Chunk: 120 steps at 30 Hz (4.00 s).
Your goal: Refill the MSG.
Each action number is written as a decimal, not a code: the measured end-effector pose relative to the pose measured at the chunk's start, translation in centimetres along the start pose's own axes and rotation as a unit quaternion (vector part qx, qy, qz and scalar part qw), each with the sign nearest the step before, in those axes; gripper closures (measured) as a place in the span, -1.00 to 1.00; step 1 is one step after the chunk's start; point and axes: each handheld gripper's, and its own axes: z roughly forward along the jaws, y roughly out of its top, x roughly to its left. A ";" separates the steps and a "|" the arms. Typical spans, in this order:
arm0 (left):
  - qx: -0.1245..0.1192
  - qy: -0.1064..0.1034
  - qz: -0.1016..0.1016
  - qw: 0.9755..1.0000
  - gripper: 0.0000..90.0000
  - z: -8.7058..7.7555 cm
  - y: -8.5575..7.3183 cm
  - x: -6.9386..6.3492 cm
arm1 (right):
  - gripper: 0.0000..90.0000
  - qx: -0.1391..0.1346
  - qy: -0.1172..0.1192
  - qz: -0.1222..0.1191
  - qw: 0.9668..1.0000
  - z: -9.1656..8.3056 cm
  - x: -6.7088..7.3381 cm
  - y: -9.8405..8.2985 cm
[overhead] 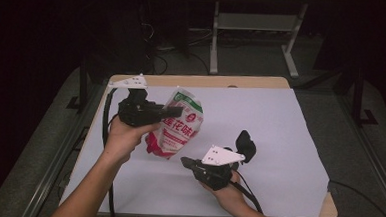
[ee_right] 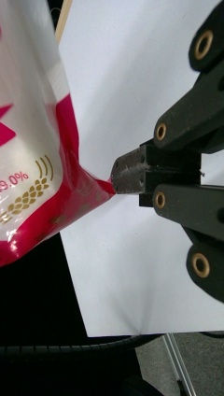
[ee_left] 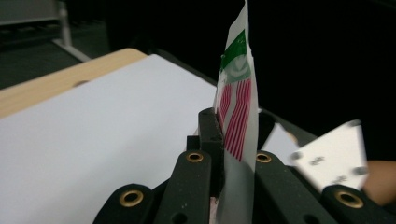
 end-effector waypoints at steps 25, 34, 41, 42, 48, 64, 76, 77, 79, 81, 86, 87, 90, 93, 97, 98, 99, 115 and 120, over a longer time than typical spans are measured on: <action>0.039 0.066 0.026 0.997 1.00 2.3 -3.0 5.2 | 1.00 0.040 0.059 -0.021 0.997 -3.0 -1.7 0.5; 0.030 0.063 0.021 0.997 0.99 1.1 -3.8 5.4 | 1.00 0.049 0.066 -0.021 0.996 -4.4 -2.4 0.4; 0.023 0.077 0.020 0.997 0.98 -0.8 -4.5 5.6 | 1.00 0.047 0.058 -0.020 0.997 -5.7 -3.4 0.6; 0.021 0.078 0.019 0.997 0.98 -1.0 -4.7 5.7 | 1.00 0.046 0.056 -0.020 0.997 -5.8 -3.5 0.5; 0.021 0.070 0.015 0.997 0.99 -2.5 -5.6 5.9 | 1.00 0.051 0.059 -0.020 0.997 -6.4 -3.8 0.1; 0.070 0.096 0.001 0.993 0.99 -4.6 -10.3 6.7 | 1.00 0.053 0.056 -0.021 0.997 -7.5 -4.0 0.0; 0.082 0.100 -0.001 0.992 0.96 -7.0 -13.3 6.2 | 1.00 0.059 0.059 -0.025 0.996 -7.1 -3.9 -0.1; 0.082 0.101 0.000 0.992 0.94 -7.1 -13.4 6.2 | 1.00 0.060 0.060 -0.025 0.996 -7.0 -3.9 -0.1; 0.081 0.100 -0.002 0.992 0.90 -7.1 -13.6 6.1 | 1.00 0.062 0.060 -0.026 0.996 -6.9 -3.9 -0.1; 0.077 0.100 -0.006 0.992 0.86 -7.3 -13.9 6.0 | 1.00 0.065 0.060 -0.025 0.996 -6.9 -3.9 -0.1; 0.076 0.101 -0.008 0.992 0.65 -7.8 -14.4 5.8 | 1.00 0.065 0.060 -0.021 0.996 -6.9 -4.1 -0.2; 0.078 0.102 -0.007 0.992 0.58 -7.9 -14.6 5.7 | 1.00 0.065 0.059 -0.021 0.996 -6.9 -4.1 -0.3; 0.075 0.097 -0.004 0.992 0.35 -8.3 -15.1 5.5 | 1.00 0.066 0.059 -0.021 0.996 -6.9 -4.1 -0.3; 0.078 0.101 0.000 0.992 0.18 -8.5 -15.5 5.3 | 1.00 0.066 0.058 -0.019 0.996 -6.9 -4.1 -0.4; 0.075 0.109 0.006 0.991 -0.07 -8.8 -15.9 5.2 | 1.00 0.064 0.055 -0.018 0.996 -7.0 -4.2 -0.3; 0.072 0.110 0.004 0.991 -0.15 -8.9 -16.0 5.2 | 1.00 0.064 0.054 -0.017 0.996 -7.0 -4.2 -0.3; 0.071 0.108 0.006 0.992 -0.19 -9.0 -16.1 5.2 | 1.00 0.064 0.053 -0.016 0.996 -7.1 -4.3 -0.3; 0.106 0.142 0.032 0.984 -0.64 -8.8 -19.5 4.7 | 1.00 0.056 0.039 -0.004 0.998 -8.9 -4.8 -0.8; 0.115 0.145 0.027 0.982 -0.67 -8.5 -20.4 4.7 | 1.00 0.054 0.031 0.002 0.998 -10.1 -5.0 -1.3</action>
